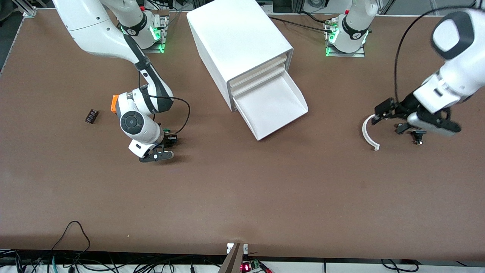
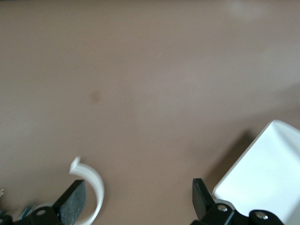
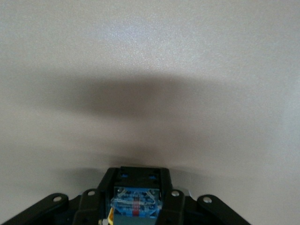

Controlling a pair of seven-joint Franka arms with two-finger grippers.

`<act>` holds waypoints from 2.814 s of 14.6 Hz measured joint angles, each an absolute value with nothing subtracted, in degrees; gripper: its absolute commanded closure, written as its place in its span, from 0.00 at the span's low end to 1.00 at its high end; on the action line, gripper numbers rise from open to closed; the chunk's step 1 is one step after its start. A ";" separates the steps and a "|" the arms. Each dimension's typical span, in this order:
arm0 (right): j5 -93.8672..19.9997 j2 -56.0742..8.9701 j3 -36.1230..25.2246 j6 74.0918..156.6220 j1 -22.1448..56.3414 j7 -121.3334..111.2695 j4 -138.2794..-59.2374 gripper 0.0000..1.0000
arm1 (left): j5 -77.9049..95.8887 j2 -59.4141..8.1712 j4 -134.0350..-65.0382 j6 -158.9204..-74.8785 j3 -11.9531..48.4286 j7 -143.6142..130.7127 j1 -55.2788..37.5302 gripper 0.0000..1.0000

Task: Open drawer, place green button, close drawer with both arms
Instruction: 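Lift the green button with the right gripper while the left gripper withdraws, then carry the button over the open drawer and open the right gripper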

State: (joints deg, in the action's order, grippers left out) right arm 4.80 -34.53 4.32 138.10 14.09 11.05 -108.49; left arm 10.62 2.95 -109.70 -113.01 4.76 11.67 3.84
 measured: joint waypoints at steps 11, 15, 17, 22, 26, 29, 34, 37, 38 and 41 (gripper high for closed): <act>4.81 -30.52 6.81 134.38 14.14 10.64 -102.81 0.63 | -0.40 4.63 -100.09 -93.77 4.11 -4.06 3.28 0.00; 4.81 -27.43 10.64 133.54 14.22 10.48 -98.52 0.63 | -0.40 4.62 -100.14 -94.88 3.74 -4.53 3.43 0.00; 4.84 -27.16 13.91 133.30 14.26 9.16 -95.15 0.63 | -0.40 4.61 -100.20 -95.14 3.14 -5.75 3.53 0.00; 5.09 -28.13 24.03 132.77 14.57 1.91 -86.11 0.63 | -0.41 4.37 -100.28 -95.42 1.13 -6.00 4.22 0.00; 6.13 -30.65 29.20 132.61 17.13 -14.50 -83.63 0.63 | -0.41 4.23 -100.28 -95.60 1.19 -6.05 4.18 0.00; 7.24 -32.65 29.31 132.51 21.01 -28.38 -83.28 0.63 | -0.41 3.85 -100.27 -95.77 1.17 -6.07 4.17 0.00; 17.47 -35.95 29.33 128.35 29.77 -32.75 -82.21 0.63 | -0.41 3.35 -100.08 -96.04 0.59 -6.14 4.21 0.00; 18.46 -39.28 29.14 127.05 31.08 -33.70 -80.97 0.63 | -0.41 2.52 -99.46 -96.45 0.50 -6.14 4.20 0.00; 18.94 -40.48 29.12 127.05 31.41 -34.11 -80.44 0.63 | -0.40 2.24 -99.23 -96.45 0.50 -6.14 4.19 0.00; 20.34 -42.95 28.50 126.85 33.39 -34.35 -79.34 0.62 | -0.40 1.31 -99.00 -96.69 0.49 -6.14 4.19 0.00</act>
